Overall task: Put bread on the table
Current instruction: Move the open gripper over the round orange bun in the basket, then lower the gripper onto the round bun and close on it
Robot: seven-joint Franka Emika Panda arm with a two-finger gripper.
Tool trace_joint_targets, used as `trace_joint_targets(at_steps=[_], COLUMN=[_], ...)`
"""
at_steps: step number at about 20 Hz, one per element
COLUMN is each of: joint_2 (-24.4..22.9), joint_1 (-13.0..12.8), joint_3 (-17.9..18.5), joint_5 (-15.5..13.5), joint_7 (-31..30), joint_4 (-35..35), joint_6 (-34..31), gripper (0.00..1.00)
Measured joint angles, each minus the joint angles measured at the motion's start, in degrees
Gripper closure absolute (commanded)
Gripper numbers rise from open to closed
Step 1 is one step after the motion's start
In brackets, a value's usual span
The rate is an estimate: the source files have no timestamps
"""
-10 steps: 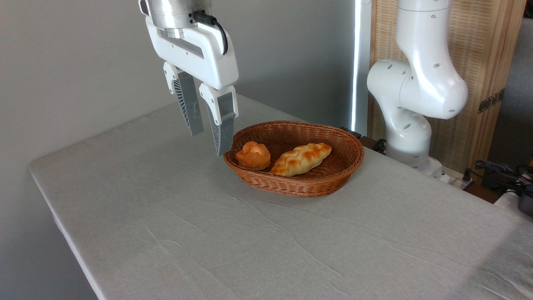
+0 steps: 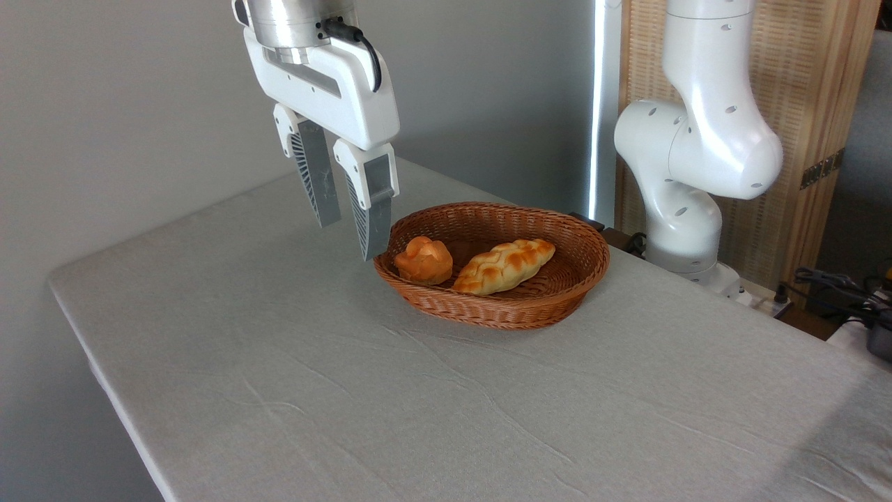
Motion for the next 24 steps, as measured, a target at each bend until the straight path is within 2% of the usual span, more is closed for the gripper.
trace_joint_targets(at_steps=[8, 13, 16, 19, 21, 24], joint_2=[-1.42, -8.97, -14.61, -19.12, -21.36, -22.26], joint_1=[0.0, -0.33, -2.58, -4.53, -4.77, -4.79], joint_3=[0.0, -0.71, -1.31, -5.42, -9.39, -15.46], joint_5=[0.0, 0.0, -0.03, -0.06, -0.07, -0.08], joint_7=[0.0, 0.0, 0.03, 0.02, -0.02, -0.06], joint_4=[-1.69, -11.69, -19.19, -26.65, -31.62, -36.8], joint_6=[-0.09, -0.04, 1.21, 3.37, 5.73, 10.76], gripper=[0.0, 0.0, 0.0, 0.0, 0.0, 0.0])
